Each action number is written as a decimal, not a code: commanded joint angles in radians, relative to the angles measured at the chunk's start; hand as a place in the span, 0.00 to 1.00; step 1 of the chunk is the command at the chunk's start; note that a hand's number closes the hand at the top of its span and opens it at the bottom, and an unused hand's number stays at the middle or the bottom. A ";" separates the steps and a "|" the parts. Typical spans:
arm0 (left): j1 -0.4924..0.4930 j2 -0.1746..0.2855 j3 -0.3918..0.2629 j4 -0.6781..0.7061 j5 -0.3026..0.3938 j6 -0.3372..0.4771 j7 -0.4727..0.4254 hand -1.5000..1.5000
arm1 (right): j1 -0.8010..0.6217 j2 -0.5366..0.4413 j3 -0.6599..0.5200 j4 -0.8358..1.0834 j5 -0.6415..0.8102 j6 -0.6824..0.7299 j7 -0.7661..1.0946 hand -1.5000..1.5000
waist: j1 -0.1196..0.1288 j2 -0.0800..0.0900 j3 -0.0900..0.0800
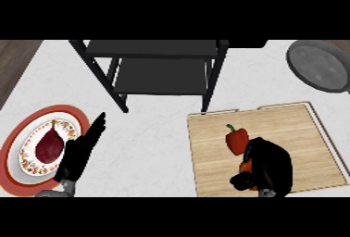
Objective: Pick the tomato from the tray and place it in the tiered shelf
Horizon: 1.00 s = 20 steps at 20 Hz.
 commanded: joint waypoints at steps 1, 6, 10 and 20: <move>-0.076 -0.014 0.025 0.023 0.000 -0.009 0.040 0.50 | -0.032 0.117 0.107 -0.028 0.074 0.081 0.113 1.00 | -0.001 0.004 0.004; -0.012 -0.033 0.007 0.052 -0.029 -0.008 -0.048 0.50 | -0.148 0.185 0.314 0.110 0.000 -0.007 0.336 1.00 | 0.009 0.004 0.004; -0.018 -0.001 0.037 0.002 -0.001 -0.033 0.008 0.50 | -0.153 0.186 0.329 -0.122 0.064 0.088 0.433 1.00 | 0.000 0.000 0.004; -0.046 -0.008 0.043 0.029 -0.017 -0.025 0.033 0.50 | -0.401 0.187 0.271 -0.357 0.233 0.125 0.478 1.00 | -0.003 -0.002 0.003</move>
